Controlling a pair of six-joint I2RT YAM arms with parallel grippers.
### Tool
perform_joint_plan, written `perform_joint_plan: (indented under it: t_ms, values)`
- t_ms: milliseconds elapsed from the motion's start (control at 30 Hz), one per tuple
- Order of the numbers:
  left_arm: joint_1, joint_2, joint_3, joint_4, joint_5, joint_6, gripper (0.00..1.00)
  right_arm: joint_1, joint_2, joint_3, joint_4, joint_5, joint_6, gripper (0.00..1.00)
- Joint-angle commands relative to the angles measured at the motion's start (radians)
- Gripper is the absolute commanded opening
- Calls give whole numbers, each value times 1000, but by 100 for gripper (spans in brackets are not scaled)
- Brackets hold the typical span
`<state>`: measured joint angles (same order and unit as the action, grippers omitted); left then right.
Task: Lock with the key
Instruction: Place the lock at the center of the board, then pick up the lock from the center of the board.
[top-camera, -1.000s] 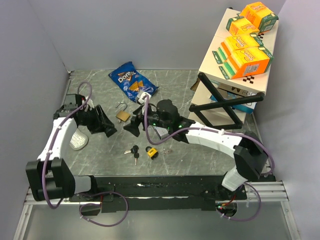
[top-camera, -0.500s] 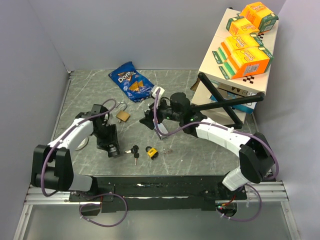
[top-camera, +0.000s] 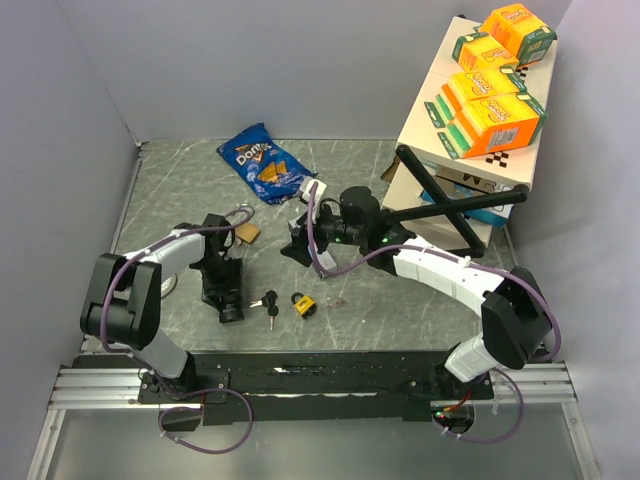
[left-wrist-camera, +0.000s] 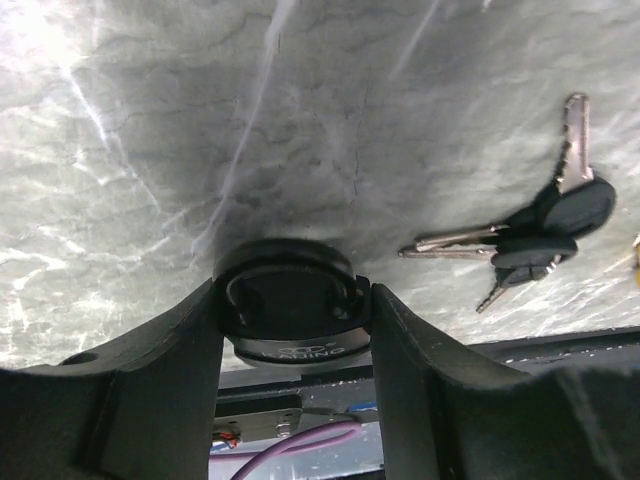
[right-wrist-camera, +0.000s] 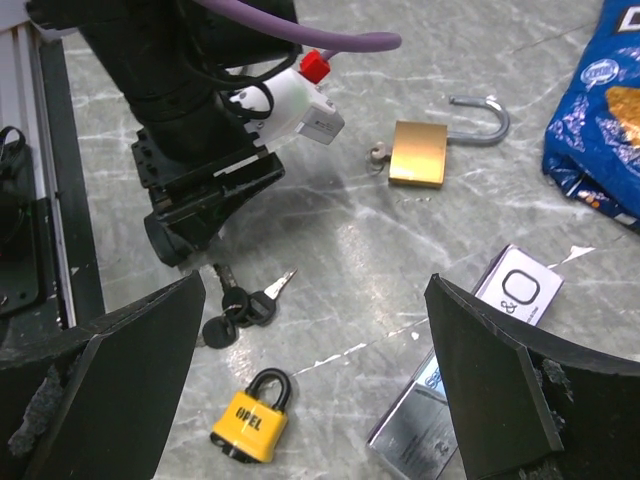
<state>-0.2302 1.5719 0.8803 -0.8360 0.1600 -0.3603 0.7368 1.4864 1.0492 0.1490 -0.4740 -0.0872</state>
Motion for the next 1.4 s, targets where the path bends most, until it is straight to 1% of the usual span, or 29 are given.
perform_joint_plan:
  t_ms: [0, 33, 67, 167, 267, 333, 367, 400, 467, 533, 633, 667, 700, 767, 800, 833, 900, 967, 1067, 1100, 1133, 1200, 1267, 1367]
  values:
    - [-3, 25, 34, -17, -4, 0, 46, -11, -28, 67, -11, -35, 1, 100]
    - [-3, 30, 36, -15, -4, 3, 51, -13, -26, 74, -12, -34, 3, 100]
    - [-3, 39, 37, -15, -5, 3, 63, -11, -25, 77, -12, -35, 4, 100]
    - [-3, 48, 46, -21, -5, 7, 81, -19, -21, 81, -16, -38, 17, 100]
    - [-1, 33, 65, -37, 3, 17, 89, -20, -28, 77, -14, -43, 18, 100]
    - [3, 19, 115, -70, 9, 27, 94, -22, -29, 78, -19, -54, 15, 100]
    - [6, -4, 138, -78, 16, 34, 99, -22, -29, 84, -25, -58, 12, 100]
    - [18, -16, 185, -84, 48, 47, 97, -22, -29, 92, -34, -61, 12, 100]
    - [40, -68, 233, -98, 81, 63, 96, -24, -29, 100, -42, -72, 7, 100]
    - [90, -137, 313, -83, 113, 95, 96, -24, -28, 123, -67, -81, -2, 100]
    - [163, -237, 387, 49, 96, 187, 96, -28, -14, 198, -135, -83, 0, 100]
    - [175, -252, 393, 142, 96, 217, 96, -31, -11, 218, -144, -84, -2, 100]
    - [184, -263, 405, 176, 90, 281, 96, -31, -11, 250, -169, -84, -6, 100]
    - [184, -257, 422, 222, 98, 349, 96, -31, -21, 270, -201, -97, -34, 100]
    - [184, -244, 449, 235, 107, 421, 96, -31, -25, 270, -201, -116, -49, 100]
    - [184, -209, 462, 238, 114, 440, 96, -34, -37, 258, -187, -112, -57, 100]
    - [184, -165, 488, 250, 102, 451, 96, -34, -51, 217, -154, -79, -40, 100]
    - [184, -90, 503, 239, 104, 454, 96, -34, -77, 181, -115, -52, -1, 100]
    - [178, -4, 508, 267, 113, 462, 96, -51, -104, 140, -94, -119, 26, 100]
    - [174, 19, 511, 278, 110, 469, 96, -51, -104, 149, -118, -138, 23, 100]
    - [170, 67, 523, 272, 113, 475, 96, -50, -98, 158, -140, -203, 18, 100]
    - [161, 124, 572, 236, 136, 507, 96, -50, -84, 191, -187, -260, -6, 100]
    - [155, 201, 603, 180, 144, 529, 96, -51, -49, 219, -274, -304, -19, 100]
    - [146, 272, 628, 160, 162, 570, 98, -51, 24, 308, -428, -336, -28, 100]
